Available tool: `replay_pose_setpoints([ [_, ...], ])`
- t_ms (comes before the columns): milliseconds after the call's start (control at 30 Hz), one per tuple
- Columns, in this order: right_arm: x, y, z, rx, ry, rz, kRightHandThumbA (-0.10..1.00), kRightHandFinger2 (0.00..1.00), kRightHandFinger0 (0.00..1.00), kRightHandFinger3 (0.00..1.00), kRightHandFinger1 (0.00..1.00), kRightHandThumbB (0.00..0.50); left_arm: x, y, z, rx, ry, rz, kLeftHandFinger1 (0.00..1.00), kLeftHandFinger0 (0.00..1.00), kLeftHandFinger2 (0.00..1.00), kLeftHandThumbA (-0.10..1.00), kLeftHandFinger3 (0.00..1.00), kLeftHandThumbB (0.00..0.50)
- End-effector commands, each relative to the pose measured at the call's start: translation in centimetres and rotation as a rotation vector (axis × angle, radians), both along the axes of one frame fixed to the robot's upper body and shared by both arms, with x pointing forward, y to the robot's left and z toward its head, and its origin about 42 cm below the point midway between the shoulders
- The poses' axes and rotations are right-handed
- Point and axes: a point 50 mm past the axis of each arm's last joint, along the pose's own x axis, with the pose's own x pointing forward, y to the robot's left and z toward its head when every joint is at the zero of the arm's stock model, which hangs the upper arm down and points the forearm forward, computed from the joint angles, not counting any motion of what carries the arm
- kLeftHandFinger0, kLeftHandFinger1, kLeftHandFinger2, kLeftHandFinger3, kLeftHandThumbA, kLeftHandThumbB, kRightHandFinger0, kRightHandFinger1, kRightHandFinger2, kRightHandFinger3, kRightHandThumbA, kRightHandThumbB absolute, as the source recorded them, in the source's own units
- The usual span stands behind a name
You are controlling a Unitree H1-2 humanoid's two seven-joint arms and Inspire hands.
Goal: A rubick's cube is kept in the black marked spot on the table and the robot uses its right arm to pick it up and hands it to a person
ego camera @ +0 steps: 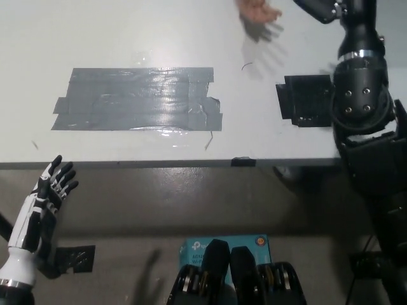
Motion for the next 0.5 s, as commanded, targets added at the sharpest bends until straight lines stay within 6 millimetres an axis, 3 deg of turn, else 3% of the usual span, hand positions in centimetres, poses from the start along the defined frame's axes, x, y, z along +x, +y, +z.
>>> replay_pose_setpoints([
  [0, -0.4, 2.3, 3.6, -0.051, -0.099, 0.03, -0.1, 0.88, 0.0, 1.0, 0.5, 0.182, 0.3, 0.5, 1.4, 0.035, -0.055, -0.014, 1.0, 1.0, 1.0, 0.91, 1.0, 0.205],
  [233, 0.9, 3.2, 4.1, -0.085, -0.083, 0.021, -0.1, 0.9, 0.03, 1.0, 0.53, 0.178, 0.6, 0.4, 1.7, 0.041, -0.058, -0.019, 1.0, 1.0, 1.0, 0.91, 1.0, 0.211],
  [467, 3.9, 4.4, 4.3, -0.142, -0.016, -0.006, -0.1, 0.93, 0.0, 0.95, 0.5, 0.174, 0.0, 0.3, 1.8, 0.042, -0.075, -0.027, 1.0, 1.0, 1.0, 0.93, 1.0, 0.195],
])
